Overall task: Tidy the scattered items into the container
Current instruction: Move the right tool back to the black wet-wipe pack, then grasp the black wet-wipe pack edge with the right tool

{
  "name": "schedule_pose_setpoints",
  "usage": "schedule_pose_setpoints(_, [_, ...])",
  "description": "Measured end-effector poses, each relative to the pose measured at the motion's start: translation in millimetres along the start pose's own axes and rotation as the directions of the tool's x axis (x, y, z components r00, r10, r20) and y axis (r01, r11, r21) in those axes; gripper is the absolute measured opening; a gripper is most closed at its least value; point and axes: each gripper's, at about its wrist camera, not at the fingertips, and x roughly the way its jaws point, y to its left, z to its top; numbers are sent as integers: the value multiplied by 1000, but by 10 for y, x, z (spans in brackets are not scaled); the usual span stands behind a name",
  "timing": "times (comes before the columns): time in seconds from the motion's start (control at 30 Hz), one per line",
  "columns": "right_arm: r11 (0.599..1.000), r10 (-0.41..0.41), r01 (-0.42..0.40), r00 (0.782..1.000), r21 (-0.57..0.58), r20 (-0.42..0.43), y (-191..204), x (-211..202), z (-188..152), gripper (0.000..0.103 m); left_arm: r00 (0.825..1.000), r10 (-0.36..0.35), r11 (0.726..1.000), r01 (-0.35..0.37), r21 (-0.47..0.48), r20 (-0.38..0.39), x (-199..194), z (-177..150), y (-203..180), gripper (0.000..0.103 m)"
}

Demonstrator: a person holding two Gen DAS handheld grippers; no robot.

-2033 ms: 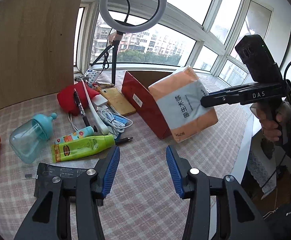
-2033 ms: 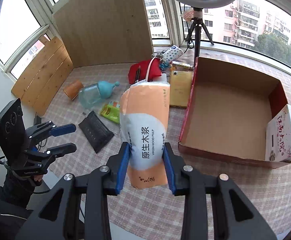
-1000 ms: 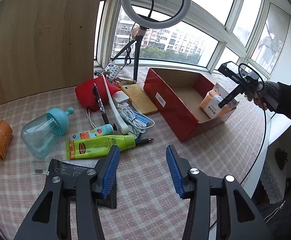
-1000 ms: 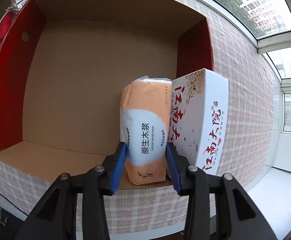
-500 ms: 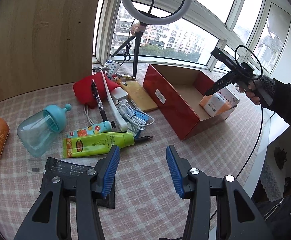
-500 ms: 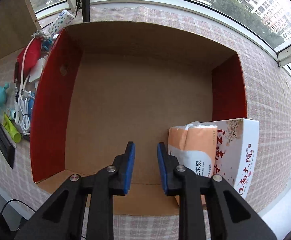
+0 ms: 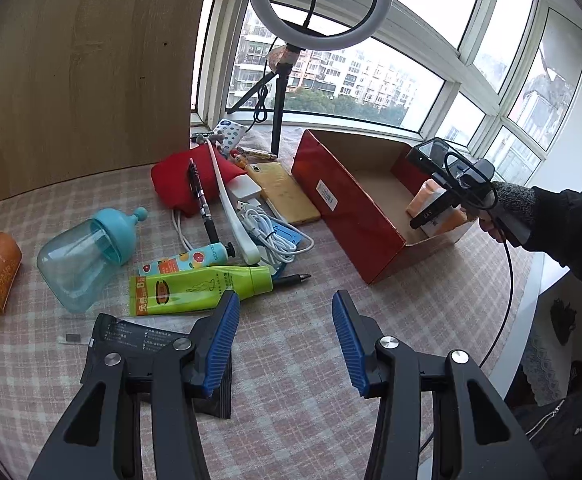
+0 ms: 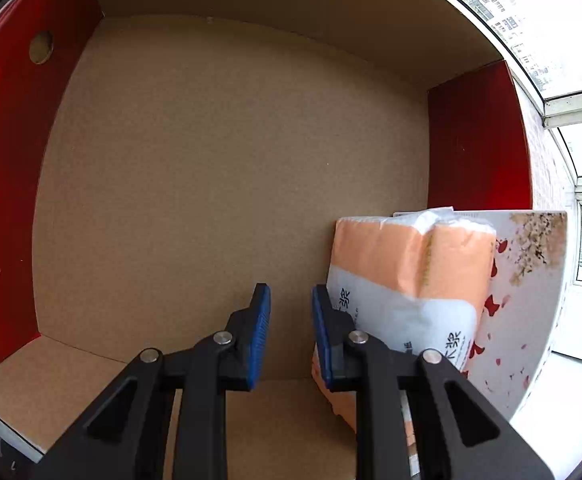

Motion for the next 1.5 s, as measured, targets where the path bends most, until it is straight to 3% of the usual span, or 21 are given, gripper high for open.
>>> schedule_pose_setpoints(0.17, [1000, 16, -16, 999, -3, 29, 20, -66, -57, 20, 1000, 24, 999, -25, -25, -6, -7, -67, 88, 45])
schedule_pose_setpoints(0.33, [997, 58, -63, 989, 35, 134, -58, -293, -163, 25, 995, 81, 992, -86, -96, -57, -19, -319, 364, 45])
schedule_pose_setpoints(0.43, [988, 104, -126, 971, 91, 217, -180, -458, -298, 28, 987, 131, 983, -142, -119, -96, -24, -485, 549, 45])
schedule_pose_setpoints(0.6, [954, 170, -246, 914, 171, 368, -392, -764, -625, 39, 975, 175, 963, -198, -181, -139, -2, -668, 844, 45])
schedule_pose_setpoints(0.67, [937, 196, -299, 879, 181, 434, -431, -904, -798, 43, 972, 185, 956, -213, -203, -148, 11, -709, 926, 45])
schedule_pose_setpoints(0.73, [913, 241, -370, 830, 174, 502, -442, -1061, -982, 48, 967, 200, 949, -231, -213, -159, 36, -736, 984, 45])
schedule_pose_setpoints(0.87, [855, 329, -506, 700, 115, 634, -265, -1391, -1355, 51, 965, 190, 946, -229, -231, -179, 95, -772, 1057, 45])
schedule_pose_setpoints(0.93, [825, 401, -563, 633, 39, 662, -46, -1496, -1301, 54, 966, 177, 948, -218, -232, -186, 121, -785, 1065, 45])
schedule_pose_setpoints(1.0, [806, 486, -589, 604, -57, 631, 265, -1565, -1306, 54, 967, 165, 952, -207, -225, -192, 151, -792, 1055, 45])
schedule_pose_setpoints(1.1, [781, 592, -593, 602, -196, 536, 899, -1568, -1177, 54, 969, 143, 958, -186, -216, -199, 200, -798, 1047, 45])
schedule_pose_setpoints(1.27, [734, 679, -576, 629, -361, 379, 1914, -1465, -1061, 52, 971, 112, 964, -158, -216, -209, 263, -802, 1071, 45])
schedule_pose_setpoints(1.37, [705, 700, -560, 648, -435, 299, 2419, -1385, -866, 42, 975, 86, 964, -134, -229, -206, 270, -815, 1096, 45])
schedule_pose_setpoints(1.5, [700, 680, -510, 690, -500, 248, 2948, -1263, -579, 41, 979, 59, 962, -108, -249, -196, 297, -830, 1132, 45])
